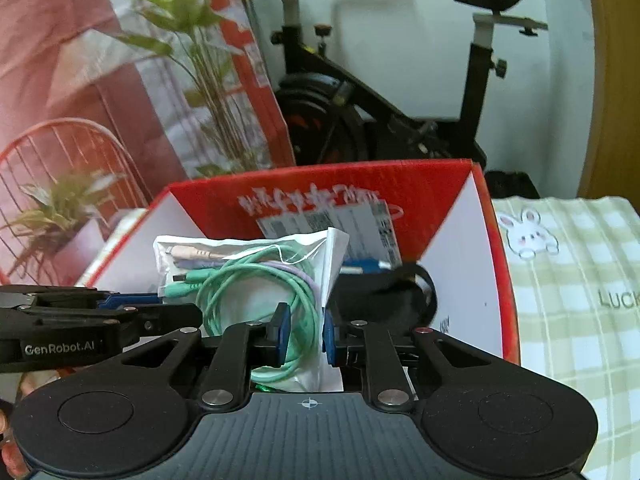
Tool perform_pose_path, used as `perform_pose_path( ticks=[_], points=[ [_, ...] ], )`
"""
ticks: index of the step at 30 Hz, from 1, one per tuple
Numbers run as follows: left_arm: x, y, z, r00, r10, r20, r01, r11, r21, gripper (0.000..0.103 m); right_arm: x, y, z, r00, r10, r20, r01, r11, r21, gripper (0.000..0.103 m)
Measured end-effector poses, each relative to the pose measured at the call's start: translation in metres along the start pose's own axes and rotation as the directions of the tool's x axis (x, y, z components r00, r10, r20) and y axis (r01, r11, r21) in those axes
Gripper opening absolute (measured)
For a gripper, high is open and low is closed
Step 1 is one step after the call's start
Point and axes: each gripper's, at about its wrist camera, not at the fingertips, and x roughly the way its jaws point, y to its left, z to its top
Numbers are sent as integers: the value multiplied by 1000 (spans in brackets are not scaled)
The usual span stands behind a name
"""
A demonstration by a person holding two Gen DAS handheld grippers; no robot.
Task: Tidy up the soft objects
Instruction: 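Lift the cable packet with the right gripper and drop it into the red box, then lower the right gripper onto the cream knit towel beside the box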
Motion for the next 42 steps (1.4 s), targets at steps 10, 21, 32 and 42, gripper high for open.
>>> perform_pose_path(
  ticks=[10,21,32,42],
  points=[
    [-7,-3,0,999,36,23,-37,999,21,56,-5,4,1,999,-45,21,46,998,-36,24],
    [-69,-8,-4,991,69,117,-75,996,46,61,-61,19,2,982,-64,179,90,986,-140,26],
    [-130,-9,-68,985,75,153,-75,997,-8,61,-133,33,-52,953,-18,303,73,983,-171,26],
    [-123,1,-141,987,137,89,-123,981,-149,61,-142,30,-125,970,-42,238,73,990,-123,27]
  ],
)
